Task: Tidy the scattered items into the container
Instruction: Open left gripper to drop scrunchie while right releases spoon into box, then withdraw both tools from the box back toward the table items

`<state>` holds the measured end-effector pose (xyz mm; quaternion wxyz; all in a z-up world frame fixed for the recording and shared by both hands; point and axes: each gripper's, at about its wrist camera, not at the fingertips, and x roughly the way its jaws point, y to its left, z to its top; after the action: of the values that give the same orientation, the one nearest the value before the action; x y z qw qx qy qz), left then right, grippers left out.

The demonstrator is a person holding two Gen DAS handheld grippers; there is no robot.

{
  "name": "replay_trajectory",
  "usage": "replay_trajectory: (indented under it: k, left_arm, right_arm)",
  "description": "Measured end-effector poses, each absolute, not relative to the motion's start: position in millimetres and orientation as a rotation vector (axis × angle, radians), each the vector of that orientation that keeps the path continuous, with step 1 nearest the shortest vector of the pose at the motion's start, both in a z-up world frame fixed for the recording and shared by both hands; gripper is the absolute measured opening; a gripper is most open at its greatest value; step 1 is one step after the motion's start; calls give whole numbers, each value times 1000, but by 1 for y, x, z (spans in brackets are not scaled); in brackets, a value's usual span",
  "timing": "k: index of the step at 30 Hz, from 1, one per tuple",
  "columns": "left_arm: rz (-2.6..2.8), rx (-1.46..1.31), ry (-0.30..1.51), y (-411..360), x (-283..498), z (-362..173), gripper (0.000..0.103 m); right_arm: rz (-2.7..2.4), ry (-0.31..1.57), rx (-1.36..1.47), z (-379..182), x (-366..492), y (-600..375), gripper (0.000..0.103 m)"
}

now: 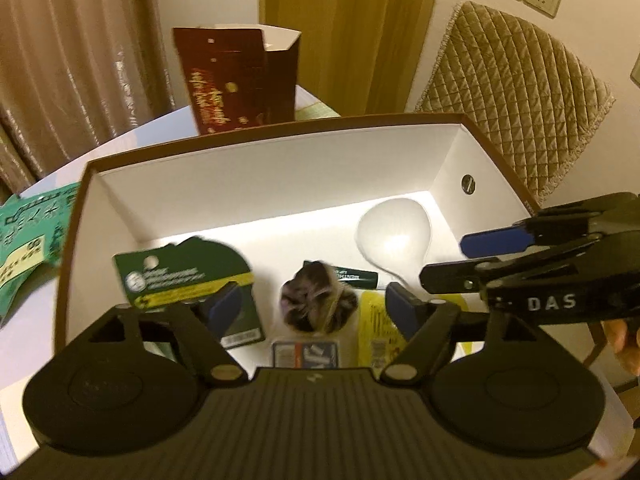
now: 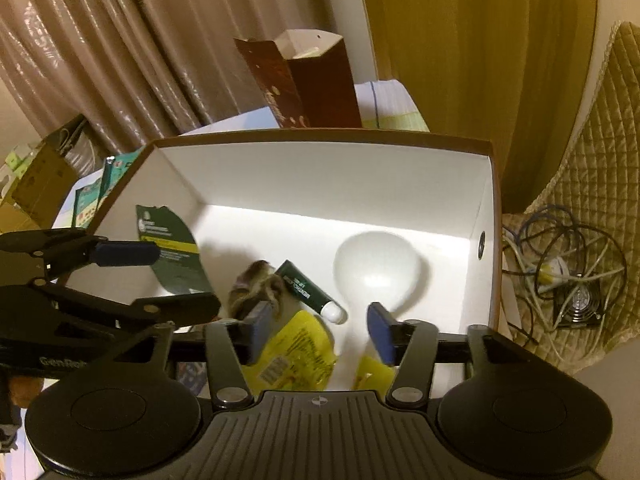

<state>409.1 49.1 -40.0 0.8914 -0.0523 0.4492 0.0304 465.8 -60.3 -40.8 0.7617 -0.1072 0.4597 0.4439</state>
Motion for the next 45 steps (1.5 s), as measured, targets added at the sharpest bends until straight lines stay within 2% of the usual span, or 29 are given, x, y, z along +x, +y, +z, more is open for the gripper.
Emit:
replay_trajectory:
  k: [2,6,10,12,30,45]
  left_arm:
    - [71,-103,932,51,402,-36,79]
    - [100,-95,923,52,385,-27,88]
    - [119,-125,905,55,369,-17,90]
    - [133,-130,897,55,362,-14,94]
    - [187,-168,815,44,279,26,100]
    - [211,-210,953,38,179,-10,100]
  right_arm:
    - [967,995,-247,-39,459,-59,61]
    - [909,946,-281,-33,445,-65,89]
    - [913,939,-231,-27,440,-80,101]
    - [909,936,-217,-24,436,-84,101]
    - [865,849,-196,0,373,-126,101]
    - [917,879,-266,-17,291,-163,101]
